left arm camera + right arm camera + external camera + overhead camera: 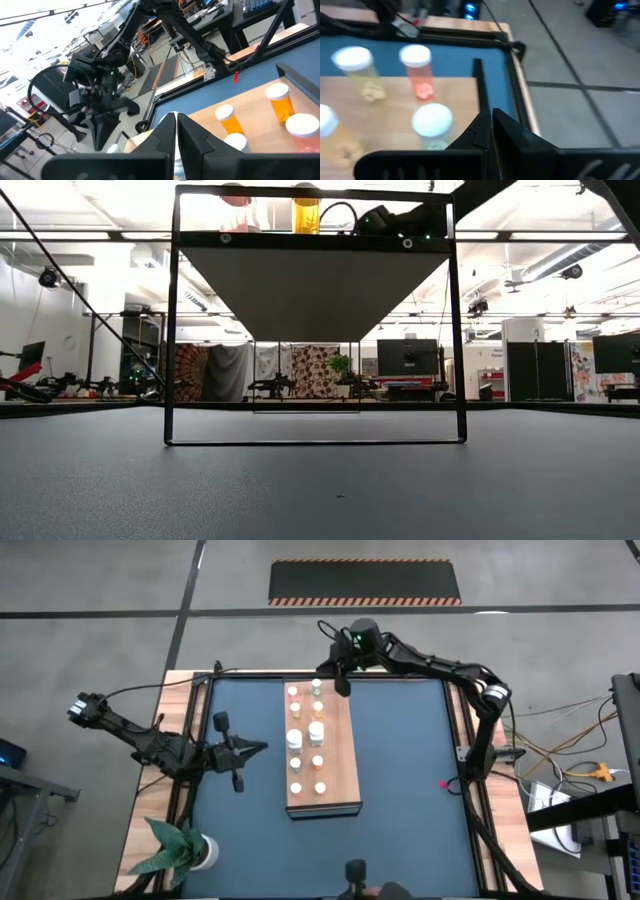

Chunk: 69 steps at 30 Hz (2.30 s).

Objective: Pick and place medicine bottles onto shelf by color
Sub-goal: Adjust the pill bottles on the shelf

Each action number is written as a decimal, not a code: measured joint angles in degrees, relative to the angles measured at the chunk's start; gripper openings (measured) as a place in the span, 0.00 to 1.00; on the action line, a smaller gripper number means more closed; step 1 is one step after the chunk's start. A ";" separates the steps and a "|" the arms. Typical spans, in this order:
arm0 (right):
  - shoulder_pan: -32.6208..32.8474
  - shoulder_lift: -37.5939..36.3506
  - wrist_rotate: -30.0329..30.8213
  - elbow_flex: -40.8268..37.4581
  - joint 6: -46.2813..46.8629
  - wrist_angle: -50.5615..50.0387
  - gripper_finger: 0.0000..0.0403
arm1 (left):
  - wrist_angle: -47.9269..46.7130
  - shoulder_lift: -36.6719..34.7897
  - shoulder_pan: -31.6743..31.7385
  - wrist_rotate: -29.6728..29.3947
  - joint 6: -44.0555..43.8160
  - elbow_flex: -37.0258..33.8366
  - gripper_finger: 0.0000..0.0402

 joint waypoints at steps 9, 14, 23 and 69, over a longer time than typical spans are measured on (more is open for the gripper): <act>-0.14 0.93 -6.69 0.27 1.44 -1.17 0.02 | 0.67 -2.15 0.00 -0.61 -0.08 -2.24 0.00; 0.13 0.95 -6.72 0.27 2.55 -1.69 0.02 | 0.82 -2.59 0.00 -0.60 -0.08 -2.28 0.00; 0.59 0.13 -5.72 0.22 2.03 -2.38 0.02 | 0.60 -2.68 0.00 -0.60 -0.11 -2.28 0.00; 1.14 1.57 -6.21 0.21 -0.52 -5.67 0.02 | 0.59 -2.88 0.02 -2.73 -0.08 -2.30 0.00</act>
